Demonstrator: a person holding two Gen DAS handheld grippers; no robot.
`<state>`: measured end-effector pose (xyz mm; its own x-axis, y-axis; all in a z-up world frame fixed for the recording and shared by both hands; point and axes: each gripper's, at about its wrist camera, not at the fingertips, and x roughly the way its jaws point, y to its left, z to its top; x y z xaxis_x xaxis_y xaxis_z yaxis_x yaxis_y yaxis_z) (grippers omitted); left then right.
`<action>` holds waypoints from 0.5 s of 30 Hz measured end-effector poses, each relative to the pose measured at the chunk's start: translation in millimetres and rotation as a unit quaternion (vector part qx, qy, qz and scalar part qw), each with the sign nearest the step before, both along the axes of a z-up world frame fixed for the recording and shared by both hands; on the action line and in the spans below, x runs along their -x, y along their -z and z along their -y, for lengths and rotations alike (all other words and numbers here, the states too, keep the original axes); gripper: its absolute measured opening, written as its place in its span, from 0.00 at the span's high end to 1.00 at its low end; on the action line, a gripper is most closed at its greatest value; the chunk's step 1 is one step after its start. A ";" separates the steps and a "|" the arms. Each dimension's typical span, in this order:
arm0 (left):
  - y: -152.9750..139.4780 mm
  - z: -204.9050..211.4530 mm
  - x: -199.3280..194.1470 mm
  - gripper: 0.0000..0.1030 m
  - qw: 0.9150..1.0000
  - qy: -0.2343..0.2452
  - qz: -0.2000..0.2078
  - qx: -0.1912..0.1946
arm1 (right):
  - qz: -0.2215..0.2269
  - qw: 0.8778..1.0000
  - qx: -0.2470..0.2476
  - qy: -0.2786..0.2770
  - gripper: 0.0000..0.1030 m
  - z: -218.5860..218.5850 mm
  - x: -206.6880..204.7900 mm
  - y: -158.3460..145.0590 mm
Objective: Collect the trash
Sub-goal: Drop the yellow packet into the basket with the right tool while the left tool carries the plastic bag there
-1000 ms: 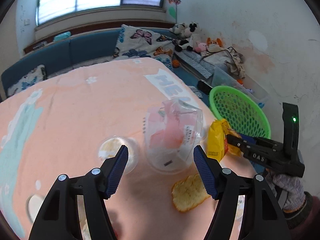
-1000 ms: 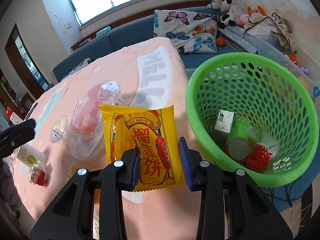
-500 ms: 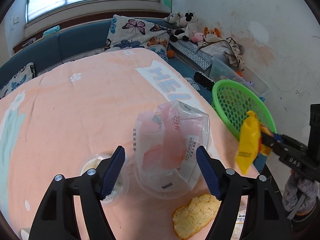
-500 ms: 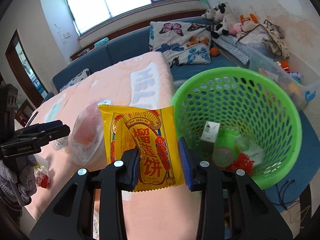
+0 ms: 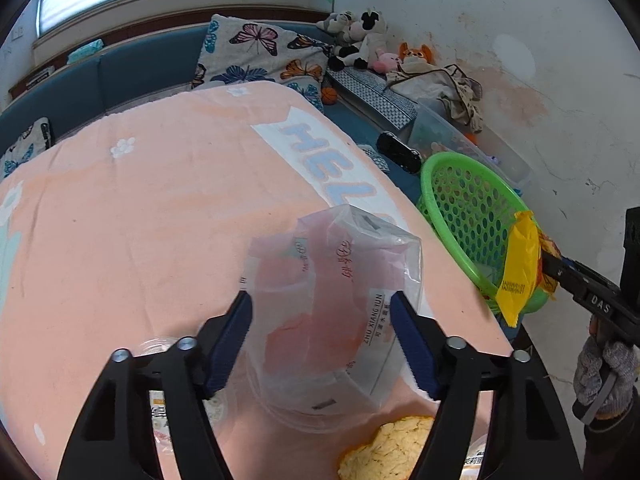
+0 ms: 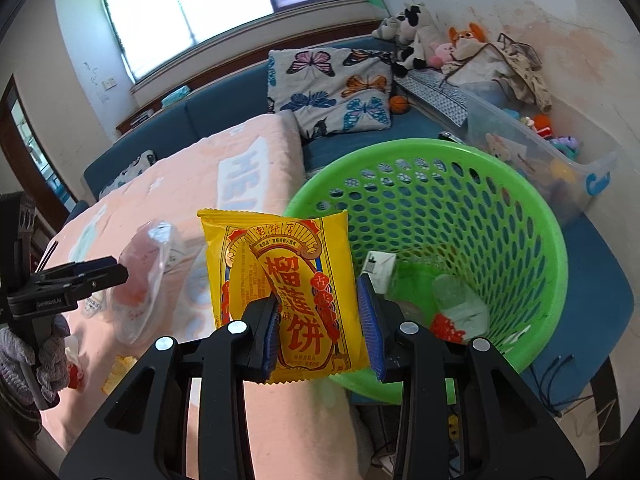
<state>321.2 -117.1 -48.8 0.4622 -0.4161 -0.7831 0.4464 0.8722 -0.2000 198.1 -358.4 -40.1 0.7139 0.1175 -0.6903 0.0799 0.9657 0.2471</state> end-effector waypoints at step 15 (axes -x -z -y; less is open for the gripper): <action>3.1 5.9 10.8 0.99 1.000 0.012 0.008 0.005 | -0.019 0.999 0.013 0.046 0.63 36.5 -0.1 11.7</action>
<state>310.4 -123.0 -52.0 0.4648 -0.4349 -0.7712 0.4711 0.8590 -0.2005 198.3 -394.9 -51.8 0.6947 0.0333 -0.7185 0.1779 0.9600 0.2164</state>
